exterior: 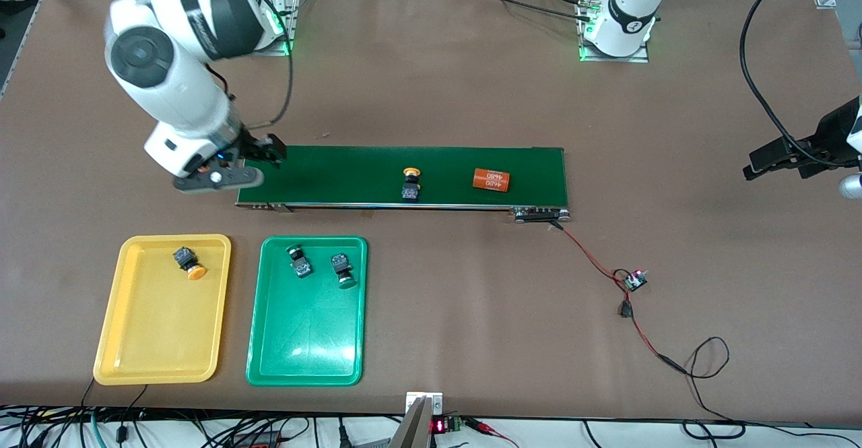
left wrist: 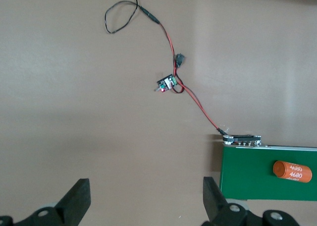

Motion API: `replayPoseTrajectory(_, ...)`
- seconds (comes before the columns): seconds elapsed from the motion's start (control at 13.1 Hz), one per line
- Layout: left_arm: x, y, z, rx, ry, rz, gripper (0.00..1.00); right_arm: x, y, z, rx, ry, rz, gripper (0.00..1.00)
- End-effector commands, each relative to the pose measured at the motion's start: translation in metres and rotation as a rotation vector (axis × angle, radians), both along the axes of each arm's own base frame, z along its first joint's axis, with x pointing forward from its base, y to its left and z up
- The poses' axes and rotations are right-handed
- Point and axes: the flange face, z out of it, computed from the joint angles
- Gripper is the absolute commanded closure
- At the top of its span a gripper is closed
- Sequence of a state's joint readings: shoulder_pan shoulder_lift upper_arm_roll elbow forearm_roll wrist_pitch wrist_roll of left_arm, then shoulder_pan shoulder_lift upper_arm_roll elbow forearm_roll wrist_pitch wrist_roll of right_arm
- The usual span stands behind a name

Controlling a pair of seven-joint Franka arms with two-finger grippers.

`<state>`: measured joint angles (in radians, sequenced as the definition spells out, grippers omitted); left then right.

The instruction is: Sort buttons by color to trays

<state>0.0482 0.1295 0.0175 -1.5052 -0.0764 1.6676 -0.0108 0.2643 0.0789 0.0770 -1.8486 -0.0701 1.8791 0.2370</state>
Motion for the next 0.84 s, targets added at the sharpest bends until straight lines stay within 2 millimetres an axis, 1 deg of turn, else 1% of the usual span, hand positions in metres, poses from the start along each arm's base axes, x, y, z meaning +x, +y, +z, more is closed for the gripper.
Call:
replayPoseTrajectory(0.0,0.006,0.002,0.014,0.021,-0.029,-0.001,0.00,-0.038,-0.024,0.021,0.015,-0.013,-0.011,0.00)
replayPoseTrajectory(0.08,0.006,0.002,0.014,0.021,-0.028,-0.009,0.00,-0.047,-0.028,0.024,0.033,-0.017,-0.019,0.00)
replayPoseTrajectory(0.23,0.006,0.001,0.014,0.023,-0.027,-0.010,0.00,-0.068,-0.043,0.026,0.065,-0.031,-0.020,0.00)
replayPoseTrajectory(0.38,0.004,0.007,0.010,0.022,-0.012,0.001,0.00,-0.093,-0.053,0.023,0.084,-0.073,-0.007,0.00)
replayPoseTrajectory(0.46,0.004,0.010,0.009,0.023,-0.009,0.007,0.00,-0.105,-0.054,0.022,0.086,-0.097,-0.003,0.00)
replayPoseTrajectory(0.53,0.001,0.008,0.010,0.021,0.006,0.001,0.00,-0.118,-0.053,0.022,0.083,-0.111,0.005,0.00)
replayPoseTrajectory(0.61,0.000,0.003,0.011,0.021,0.008,-0.008,0.00,-0.126,-0.052,0.023,0.081,-0.116,0.011,0.00)
replayPoseTrajectory(0.68,0.001,0.002,0.013,0.022,0.003,-0.011,0.00,-0.133,-0.050,0.023,0.105,-0.125,0.004,0.00)
replayPoseTrajectory(0.76,0.001,0.004,0.013,0.022,0.000,-0.008,0.00,-0.139,-0.049,0.017,0.160,-0.135,-0.020,0.00)
